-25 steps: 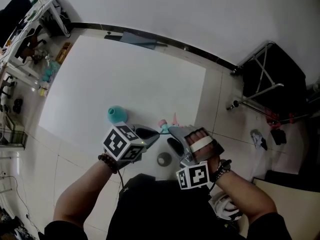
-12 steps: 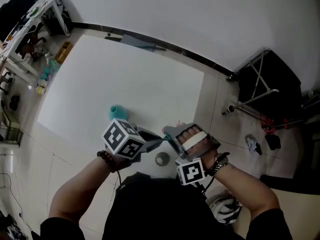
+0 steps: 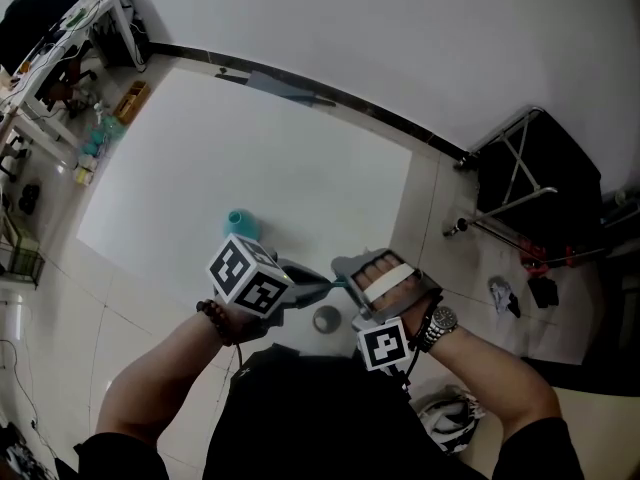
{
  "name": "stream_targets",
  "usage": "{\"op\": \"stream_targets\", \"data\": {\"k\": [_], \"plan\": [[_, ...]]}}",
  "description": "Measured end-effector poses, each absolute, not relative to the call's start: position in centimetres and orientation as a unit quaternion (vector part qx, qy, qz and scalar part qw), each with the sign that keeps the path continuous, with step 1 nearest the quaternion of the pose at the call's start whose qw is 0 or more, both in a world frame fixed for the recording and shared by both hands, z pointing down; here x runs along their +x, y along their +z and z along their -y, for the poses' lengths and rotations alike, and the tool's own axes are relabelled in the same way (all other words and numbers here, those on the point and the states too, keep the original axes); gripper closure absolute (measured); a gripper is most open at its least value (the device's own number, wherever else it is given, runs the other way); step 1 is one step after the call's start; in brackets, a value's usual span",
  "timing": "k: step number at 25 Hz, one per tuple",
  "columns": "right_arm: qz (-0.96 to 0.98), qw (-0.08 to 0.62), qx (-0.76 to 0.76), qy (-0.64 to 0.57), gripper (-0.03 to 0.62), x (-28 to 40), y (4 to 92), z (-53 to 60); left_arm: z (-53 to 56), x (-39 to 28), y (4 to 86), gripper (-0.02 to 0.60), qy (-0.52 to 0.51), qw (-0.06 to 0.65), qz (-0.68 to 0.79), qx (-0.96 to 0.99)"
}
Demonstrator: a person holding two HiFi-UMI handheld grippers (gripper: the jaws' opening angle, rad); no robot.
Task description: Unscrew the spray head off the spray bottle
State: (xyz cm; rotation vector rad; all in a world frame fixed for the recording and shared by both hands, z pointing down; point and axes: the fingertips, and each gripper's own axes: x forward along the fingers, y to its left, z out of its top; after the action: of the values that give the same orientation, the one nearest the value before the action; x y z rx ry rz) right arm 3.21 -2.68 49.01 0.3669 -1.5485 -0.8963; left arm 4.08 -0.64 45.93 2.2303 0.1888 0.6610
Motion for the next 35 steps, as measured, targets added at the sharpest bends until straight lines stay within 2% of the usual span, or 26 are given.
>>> {"op": "stream_targets", "data": {"k": [1,8,9,10,11,20,35], "plan": [[0.67,0.612,0.158,-0.389,0.467,3.2,49.1,2.7,0.6,4.0,46.0,0.561,0.262,0.392,-0.073,0.879],[0.669,0.612,0.153,-0.394,0.47,3.2,49.1,2.8,0.7,3.9,46.0,0.552,0.258,0.376,-0.061,0.888],[0.67,0.611,0.154,-0.393,0.47,3.2,49.1,2.8,0.7,3.8,46.0,0.496,0.255,0.376,-0.06,0.889],[0.671,0.611,0.155,-0.391,0.47,3.3,49.1,2.9,0.8,3.7,46.0,0.412,0.254,0.376,-0.059,0.889],[0.673,0.61,0.156,-0.389,0.47,3.3,49.1,2.9,0.8,3.6,46.0,0.376,0.255,0.374,-0.057,0.89],[0.703,0.601,0.179,-0.334,0.47,3.8,48.3,4.2,2.6,1.3,46.5,0.35,0.272,0.319,0.004,0.908],[0.815,0.508,0.273,-0.064,0.47,3.3,44.9,6.7,7.3,-6.1,48.3,0.345,0.25,0.247,0.157,0.923]]}}
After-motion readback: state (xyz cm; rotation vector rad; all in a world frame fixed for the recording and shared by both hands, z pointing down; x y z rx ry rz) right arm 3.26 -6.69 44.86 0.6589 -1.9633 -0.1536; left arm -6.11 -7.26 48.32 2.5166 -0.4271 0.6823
